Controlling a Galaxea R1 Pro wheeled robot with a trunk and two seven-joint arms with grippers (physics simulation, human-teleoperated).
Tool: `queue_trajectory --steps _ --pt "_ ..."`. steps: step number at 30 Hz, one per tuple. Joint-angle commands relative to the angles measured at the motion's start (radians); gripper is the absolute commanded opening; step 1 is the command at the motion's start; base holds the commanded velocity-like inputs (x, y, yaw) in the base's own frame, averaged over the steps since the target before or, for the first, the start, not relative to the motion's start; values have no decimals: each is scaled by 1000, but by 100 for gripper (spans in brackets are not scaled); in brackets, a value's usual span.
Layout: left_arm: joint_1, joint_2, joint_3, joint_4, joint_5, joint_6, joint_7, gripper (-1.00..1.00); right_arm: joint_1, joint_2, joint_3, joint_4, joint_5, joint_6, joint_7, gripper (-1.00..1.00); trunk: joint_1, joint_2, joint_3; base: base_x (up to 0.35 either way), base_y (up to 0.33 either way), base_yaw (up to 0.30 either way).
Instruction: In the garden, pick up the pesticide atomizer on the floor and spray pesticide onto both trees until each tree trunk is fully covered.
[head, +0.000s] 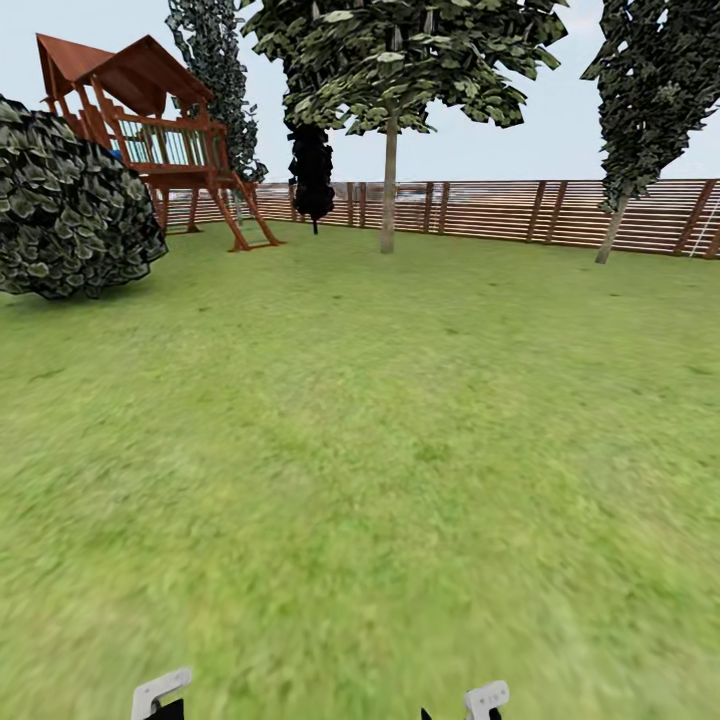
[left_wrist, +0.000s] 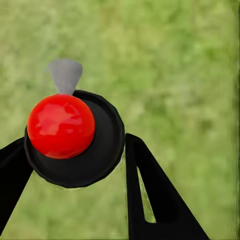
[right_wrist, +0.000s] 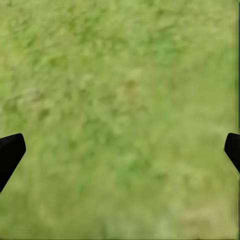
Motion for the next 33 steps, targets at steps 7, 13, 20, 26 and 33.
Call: queue_trajectory --steps 7,13,20,26,33 --pt "-1 0 -2 1 3 -4 3 -100 0 0 -9 0 6 -2 4 100 1 0 -1 338 -72 0" --pt "-1 0 -2 1 3 -4 3 -100 0 1 -9 0 6 -2 4 100 1 0 -1 338 -72 0" --pt "-1 0 -2 1 3 -4 2 -100 0 0 -9 0 6 -2 4 100 1 0 -1 338 -72 0" --pt "-1 1 -1 1 3 -4 1 -100 0 0 -9 1 6 -2 4 100 1 0 -1 338 -72 0" --pt "-1 1 -2 1 3 -4 1 -100 0 1 -9 0 6 -2 4 100 1 0 -1 338 -72 0"
